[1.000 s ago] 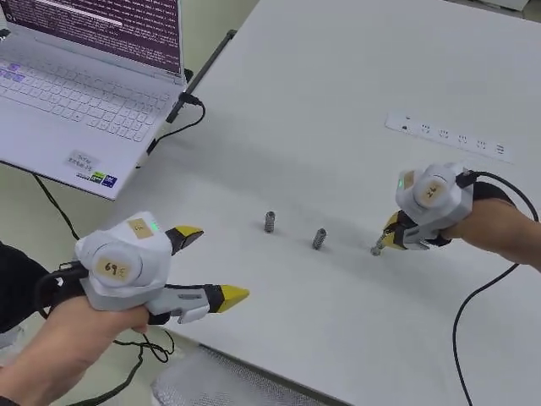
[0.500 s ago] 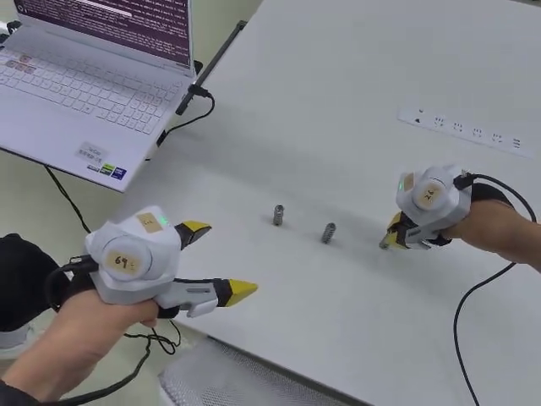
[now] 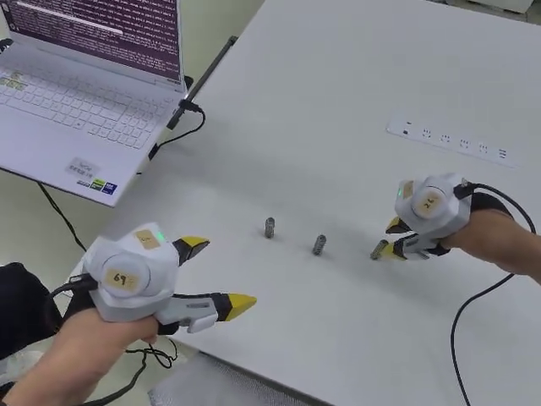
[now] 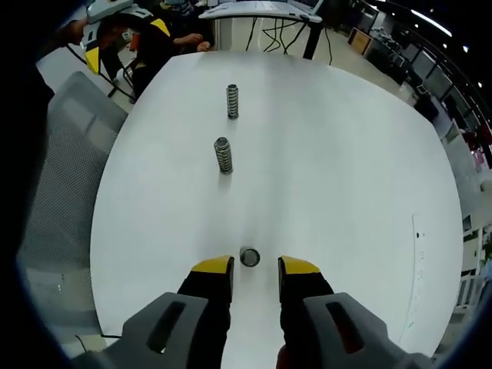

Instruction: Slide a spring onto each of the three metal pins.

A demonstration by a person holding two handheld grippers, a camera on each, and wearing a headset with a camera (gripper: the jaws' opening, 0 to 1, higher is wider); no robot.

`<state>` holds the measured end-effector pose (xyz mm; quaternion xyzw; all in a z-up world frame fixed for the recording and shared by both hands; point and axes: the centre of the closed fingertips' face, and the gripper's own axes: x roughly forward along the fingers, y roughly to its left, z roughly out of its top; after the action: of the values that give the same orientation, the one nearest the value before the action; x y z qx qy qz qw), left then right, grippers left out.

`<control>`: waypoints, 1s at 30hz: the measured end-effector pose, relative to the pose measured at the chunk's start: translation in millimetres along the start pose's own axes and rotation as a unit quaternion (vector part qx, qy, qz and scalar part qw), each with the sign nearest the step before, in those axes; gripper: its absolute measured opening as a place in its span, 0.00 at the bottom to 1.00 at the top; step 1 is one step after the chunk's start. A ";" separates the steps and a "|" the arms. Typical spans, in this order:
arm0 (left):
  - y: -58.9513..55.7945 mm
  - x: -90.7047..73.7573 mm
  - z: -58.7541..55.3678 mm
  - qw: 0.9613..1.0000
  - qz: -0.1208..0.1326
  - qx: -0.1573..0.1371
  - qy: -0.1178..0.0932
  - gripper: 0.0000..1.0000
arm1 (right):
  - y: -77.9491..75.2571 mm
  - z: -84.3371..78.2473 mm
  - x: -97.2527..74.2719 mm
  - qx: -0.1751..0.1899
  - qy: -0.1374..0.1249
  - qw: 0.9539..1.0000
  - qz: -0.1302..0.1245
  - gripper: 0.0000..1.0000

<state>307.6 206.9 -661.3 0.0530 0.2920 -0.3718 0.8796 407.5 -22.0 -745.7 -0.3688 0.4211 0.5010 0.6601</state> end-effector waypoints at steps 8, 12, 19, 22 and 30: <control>-1.4 4.5 13.3 1.000 -0.003 0.014 -0.009 0.64 | 4.8 -9.5 -21.7 0.051 -0.027 0.998 -0.031 0.23; -3.5 6.4 16.7 1.000 -0.007 0.022 -0.010 0.64 | 10.2 -16.8 -29.8 0.077 -0.041 0.995 -0.043 0.24; -7.1 7.4 21.6 0.999 -0.014 0.029 -0.015 0.63 | 19.4 -24.0 -42.6 0.112 -0.062 0.990 -0.060 0.26; -7.3 7.2 23.2 0.999 -0.013 0.031 -0.016 0.64 | 25.9 -24.4 -50.6 0.130 -0.075 0.986 -0.065 0.27; -5.2 6.1 29.9 0.999 -0.010 0.034 -0.025 0.64 | 37.6 -27.0 -77.3 0.174 -0.124 0.971 -0.104 0.29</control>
<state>321.6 190.1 -639.3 0.0704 0.2576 -0.3915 0.8806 354.9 -65.1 -686.6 -0.2254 0.3757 0.3902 0.8098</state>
